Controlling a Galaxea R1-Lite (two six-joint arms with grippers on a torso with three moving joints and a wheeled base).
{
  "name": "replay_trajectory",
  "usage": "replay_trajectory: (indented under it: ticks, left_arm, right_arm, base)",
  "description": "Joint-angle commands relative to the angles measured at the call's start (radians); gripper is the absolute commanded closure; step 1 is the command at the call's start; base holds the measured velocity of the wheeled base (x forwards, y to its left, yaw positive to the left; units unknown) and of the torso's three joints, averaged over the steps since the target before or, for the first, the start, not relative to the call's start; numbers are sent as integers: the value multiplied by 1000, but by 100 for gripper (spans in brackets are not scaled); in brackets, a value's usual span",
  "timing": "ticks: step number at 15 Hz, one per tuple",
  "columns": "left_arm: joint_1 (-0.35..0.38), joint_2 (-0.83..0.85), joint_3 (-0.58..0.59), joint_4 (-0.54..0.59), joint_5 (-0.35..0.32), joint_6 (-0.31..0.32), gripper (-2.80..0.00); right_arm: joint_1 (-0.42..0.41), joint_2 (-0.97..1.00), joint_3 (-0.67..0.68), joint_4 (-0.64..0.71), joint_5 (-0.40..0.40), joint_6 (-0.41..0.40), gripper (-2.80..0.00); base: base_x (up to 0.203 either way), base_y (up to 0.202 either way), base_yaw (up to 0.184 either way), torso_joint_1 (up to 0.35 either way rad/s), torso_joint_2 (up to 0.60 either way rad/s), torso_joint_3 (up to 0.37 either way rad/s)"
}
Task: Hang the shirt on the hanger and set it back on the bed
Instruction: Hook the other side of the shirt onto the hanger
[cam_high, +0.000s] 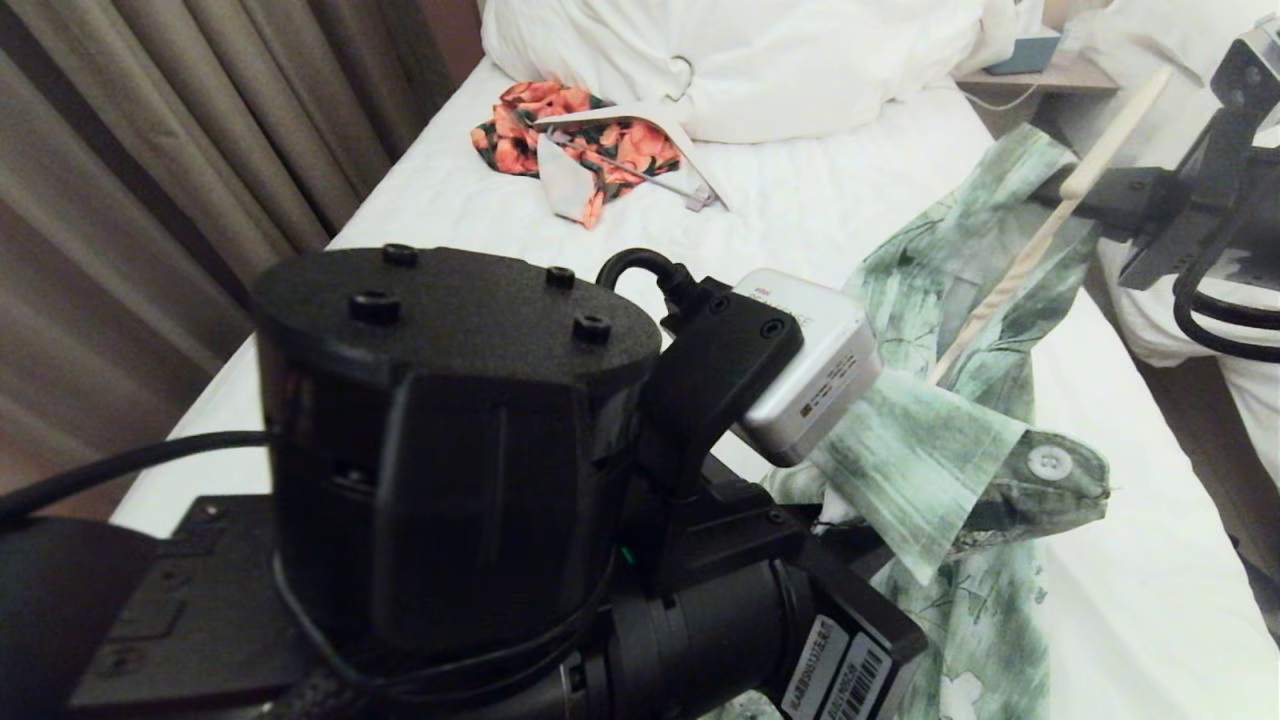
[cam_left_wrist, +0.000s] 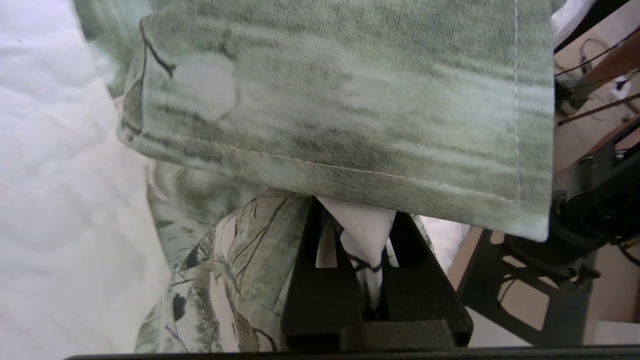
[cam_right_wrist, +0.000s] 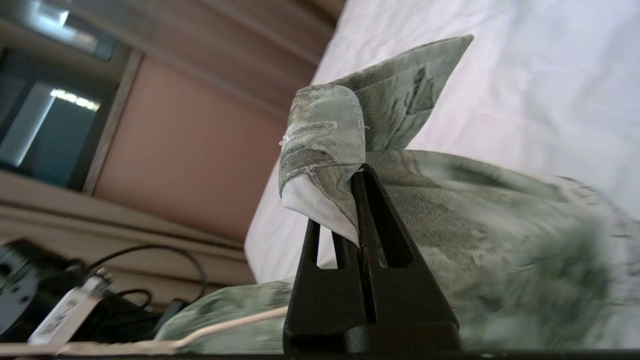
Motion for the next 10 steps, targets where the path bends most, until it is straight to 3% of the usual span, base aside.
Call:
replay_trajectory:
  ticks: [1,6,10]
  left_arm:
    - [-5,3,3,-11,1,-18,0]
    - [-7,42,19,-118,-9,-62,0]
    - [6,80,94,-433,-6,-68,0]
  right_arm:
    - [35,-19,-10,1,5,3,0]
    - [185,-53,-48,77,3,3,0]
    - [250,-126,-40,155,-1,2,0]
  base:
    - [0,0,0,0,0,0]
    - [0,0,0,0,0,0]
    - [0,0,0,0,0,0]
